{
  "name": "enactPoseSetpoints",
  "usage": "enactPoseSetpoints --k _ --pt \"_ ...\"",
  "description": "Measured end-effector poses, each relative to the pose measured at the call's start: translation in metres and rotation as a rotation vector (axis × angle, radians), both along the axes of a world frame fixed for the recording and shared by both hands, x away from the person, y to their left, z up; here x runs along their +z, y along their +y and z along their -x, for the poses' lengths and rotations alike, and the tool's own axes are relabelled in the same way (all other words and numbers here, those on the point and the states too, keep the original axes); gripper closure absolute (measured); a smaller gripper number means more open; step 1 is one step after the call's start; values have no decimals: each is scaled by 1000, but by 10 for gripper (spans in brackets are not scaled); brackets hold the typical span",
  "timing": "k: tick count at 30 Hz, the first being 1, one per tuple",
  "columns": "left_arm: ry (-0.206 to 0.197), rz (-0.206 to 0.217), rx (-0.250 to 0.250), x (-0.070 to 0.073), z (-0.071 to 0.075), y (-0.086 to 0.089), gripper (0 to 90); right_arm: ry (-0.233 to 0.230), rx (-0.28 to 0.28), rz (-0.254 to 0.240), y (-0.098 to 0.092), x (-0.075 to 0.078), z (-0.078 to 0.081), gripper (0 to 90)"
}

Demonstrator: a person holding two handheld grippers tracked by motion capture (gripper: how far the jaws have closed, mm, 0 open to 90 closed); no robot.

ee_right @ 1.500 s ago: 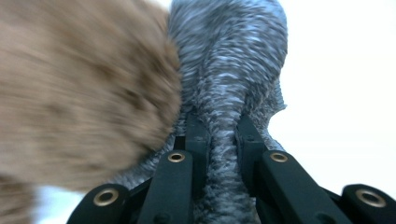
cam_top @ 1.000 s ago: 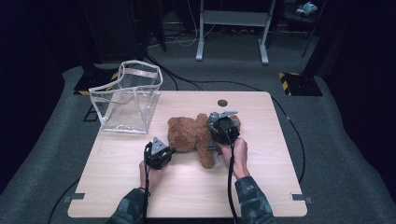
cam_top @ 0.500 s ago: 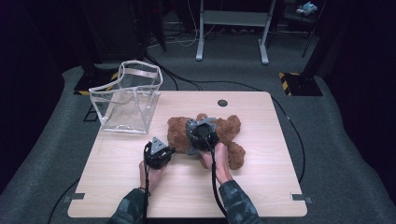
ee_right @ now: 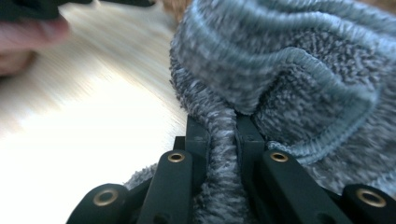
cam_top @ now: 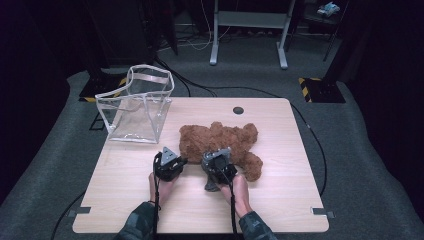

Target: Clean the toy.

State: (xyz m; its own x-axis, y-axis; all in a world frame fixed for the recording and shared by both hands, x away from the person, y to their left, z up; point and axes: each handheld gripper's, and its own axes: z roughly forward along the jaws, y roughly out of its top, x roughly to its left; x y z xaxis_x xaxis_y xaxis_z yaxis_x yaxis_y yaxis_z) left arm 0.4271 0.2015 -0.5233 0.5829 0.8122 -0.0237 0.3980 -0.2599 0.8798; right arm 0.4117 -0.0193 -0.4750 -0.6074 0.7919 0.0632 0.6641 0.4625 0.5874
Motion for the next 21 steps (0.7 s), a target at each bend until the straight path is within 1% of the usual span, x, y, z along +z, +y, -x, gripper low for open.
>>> enactPoseSetpoints --k 1,4,5,6,7,8,9,10,11,12,13,14,15,16,17,18,19,21 --pt "-1 8 3 0 0 0 804 -20 4 -21 -3 8 1 798" --pt "0 10 5 0 0 0 804 -124 -24 -63 -13 43 2 797" --pt "1 8 4 0 0 0 804 -162 -40 -36 -15 53 -1 797" --pt "3 7 3 0 -1 0 804 -181 -53 -26 -18 60 -7 798" --pt "2 10 3 0 -1 0 804 -192 -68 -3 -19 64 -14 798" --pt "1 10 4 0 0 0 804 -199 -100 62 -20 65 -20 798" --pt "-1 8 7 0 0 0 804 -212 -108 93 -22 62 -24 799" --pt "-6 -11 -3 0 1 -1 804 -193 -120 77 -25 57 -27 799" --pt "-6 -11 -3 0 1 -1 804 -193 -120 77 -25 57 -27 799" --pt "-4 -11 -4 0 1 -1 804 -209 -111 138 -28 42 -26 801" --pt "-2 -12 -3 0 1 -2 804 -199 -125 124 -30 35 -24 801" --pt "-1 -16 -4 0 1 -2 804 -171 -142 92 -33 29 -23 802" --pt "2 -18 -2 0 0 -2 804 -164 -154 85 -35 23 -21 802" --pt "2 -18 -1 0 0 -2 804 -159 -152 89 -36 18 -19 802" --pt "4 -18 -3 0 0 -2 804 -144 -156 71 -36 12 -18 802" --pt "5 -19 -1 0 0 -2 804 -120 -157 72 -36 7 -16 802" --pt "2 -20 1 0 0 -2 804 -121 -162 75 -36 1 -13 802" --pt "-2 -14 0 0 1 -1 804 -96 -145 71 -35 -8 -9 802"
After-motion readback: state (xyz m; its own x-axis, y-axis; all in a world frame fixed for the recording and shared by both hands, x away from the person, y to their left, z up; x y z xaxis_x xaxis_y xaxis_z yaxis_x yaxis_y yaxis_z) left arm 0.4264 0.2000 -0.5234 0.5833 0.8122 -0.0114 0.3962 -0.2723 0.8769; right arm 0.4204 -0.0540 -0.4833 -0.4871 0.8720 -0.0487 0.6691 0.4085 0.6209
